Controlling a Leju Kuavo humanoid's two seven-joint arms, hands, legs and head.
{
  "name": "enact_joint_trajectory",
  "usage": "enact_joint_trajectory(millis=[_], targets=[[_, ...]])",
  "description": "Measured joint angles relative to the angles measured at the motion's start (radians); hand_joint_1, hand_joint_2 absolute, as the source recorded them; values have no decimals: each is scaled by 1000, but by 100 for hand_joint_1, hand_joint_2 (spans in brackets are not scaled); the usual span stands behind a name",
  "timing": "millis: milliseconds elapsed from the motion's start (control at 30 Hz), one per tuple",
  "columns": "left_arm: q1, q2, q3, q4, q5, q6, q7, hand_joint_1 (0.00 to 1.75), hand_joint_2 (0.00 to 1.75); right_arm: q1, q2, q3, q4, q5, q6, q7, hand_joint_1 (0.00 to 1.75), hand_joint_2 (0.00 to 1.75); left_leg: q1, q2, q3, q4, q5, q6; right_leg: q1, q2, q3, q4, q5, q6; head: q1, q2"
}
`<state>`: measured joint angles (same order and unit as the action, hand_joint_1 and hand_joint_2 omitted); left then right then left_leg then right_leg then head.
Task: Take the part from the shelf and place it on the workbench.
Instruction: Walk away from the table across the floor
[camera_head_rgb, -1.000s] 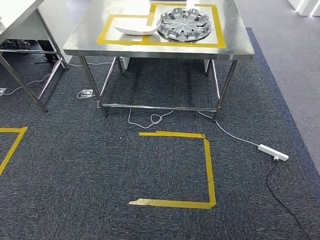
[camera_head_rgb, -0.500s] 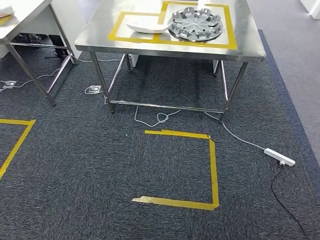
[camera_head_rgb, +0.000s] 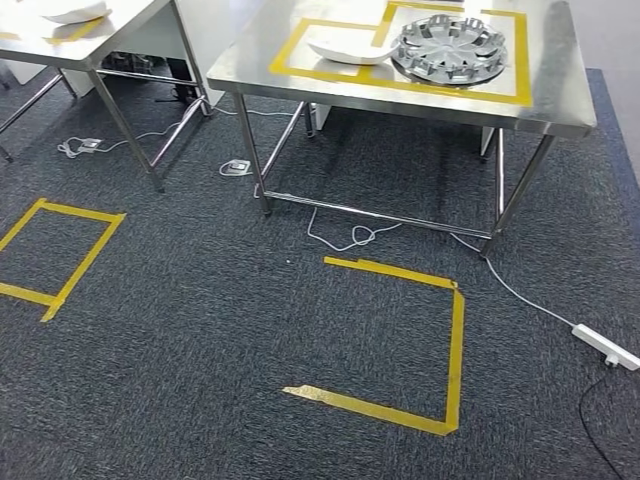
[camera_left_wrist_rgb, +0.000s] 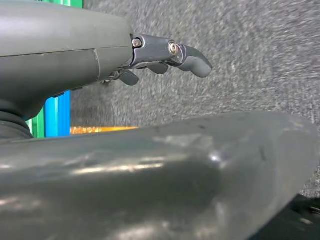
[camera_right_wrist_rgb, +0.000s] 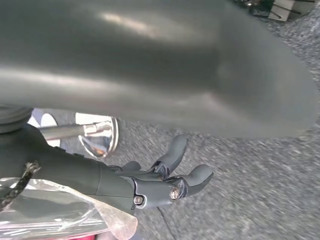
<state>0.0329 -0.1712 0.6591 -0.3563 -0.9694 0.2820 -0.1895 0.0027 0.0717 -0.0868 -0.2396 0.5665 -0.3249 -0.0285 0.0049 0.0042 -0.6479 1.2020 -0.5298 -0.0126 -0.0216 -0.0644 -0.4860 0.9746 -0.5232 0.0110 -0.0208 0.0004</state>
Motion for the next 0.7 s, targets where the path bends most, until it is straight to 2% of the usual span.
enact_joint_trajectory(millis=[67,100,133,200,233,267,300,333,367,400,433,467,500,533,600,633,667,700], targets=[[-2,0,0,-3,-3,0,0,0,0,-2,0,1,0,4,-1,0,0,0,-7,44,71,-141,52,10,3,-21,5,1,-5,6,-1,0],[-5,-1,0,-5,-4,0,0,0,0,-2,0,1,0,6,-2,0,0,0,-12,61,91,-184,61,15,6,-32,6,1,-8,11,0,0],[-8,-2,1,-6,-6,0,0,0,0,-2,0,1,0,8,-2,0,0,0,-16,70,97,-203,60,20,8,-43,6,1,-10,17,0,0],[-8,-3,4,-8,-9,0,1,0,0,-4,0,3,0,12,-3,1,0,0,-17,52,94,-208,61,30,10,-64,10,-2,-14,28,1,0],[-6,-3,6,-9,-9,0,2,0,0,-6,0,4,0,14,-4,1,0,0,-15,41,95,-213,64,36,8,-55,9,3,-22,33,3,0],[-5,-4,8,-9,-9,0,2,0,0,-8,0,6,0,16,-5,1,0,0,-13,30,96,-218,68,42,7,-33,1,25,-40,38,6,0],[-6,-5,9,-10,-10,0,3,0,0,-8,0,8,0,19,-6,3,0,0,-11,18,96,-222,72,49,6,-3,-20,69,-68,41,9,0],[-8,-6,10,-10,-11,0,3,0,0,-8,0,9,0,21,-6,6,0,0,-11,7,94,-223,74,53,5,31,-51,136,-103,42,13,0],[-10,-8,11,-11,-11,0,3,0,0,-7,0,11,0,24,-5,10,0,0,-12,-7,91,-222,76,56,5,50,-88,211,-136,42,14,0],[-11,-9,11,-11,-12,0,3,0,0,-7,0,13,0,27,-4,15,0,0,-13,-21,89,-222,77,57,6,59,-121,273,-154,42,15,0],[-12,-10,12,-11,-12,0,3,0,0,-6,0,16,0,30,-2,20,0,0,-14,-35,89,-221,78,57,6,62,-140,303,-152,40,15,0],[-11,-11,13,-11,-12,0,3,0,0,-5,-1,18,1,32,-1,24,0,0,-15,-48,89,-220,78,57,7,64,-143,299,-135,39,15,0],[-11,-11,14,-11,-12,0,3,0,0,-4,-1,21,0,35,-1,27,0,0,-15,-63,90,-219,78,56,7,70,-124,248,-96,36,15,0],[-11,-11,14,-11,-12,0,3,0,0,-4,-2,24,0,37,0,28,0,0,-15,-76,90,-217,78,55,6,92,-94,175,-53,33,15,0],[-15,-13,15,-11,-13,-1,3,0,0,-4,-4,27,1,41,0,30,0,0,-17,-102,84,-209,78,49,2,146,-40,46,-1,26,14,0],[-17,-13,15,-11,-13,-2,3,0,0,-4,-5,29,1,43,1,30,0,0,-16,-114,79,-206,79,44,2,163,-28,20,3,23,14,0],[-19,-14,15,-11,-14,-3,3,0,0,-4,-6,31,1,46,1,31,0,0,-15,-127,73,-204,81,37,3,162,-24,13,1,19,13,0],[-18,-13,15,-11,-14,-3,3,0,0,-5,-5,34,0,49,1,32,0,0,-14,-140,68,-204,85,30,3,149,-22,12,2,15,13,0]])
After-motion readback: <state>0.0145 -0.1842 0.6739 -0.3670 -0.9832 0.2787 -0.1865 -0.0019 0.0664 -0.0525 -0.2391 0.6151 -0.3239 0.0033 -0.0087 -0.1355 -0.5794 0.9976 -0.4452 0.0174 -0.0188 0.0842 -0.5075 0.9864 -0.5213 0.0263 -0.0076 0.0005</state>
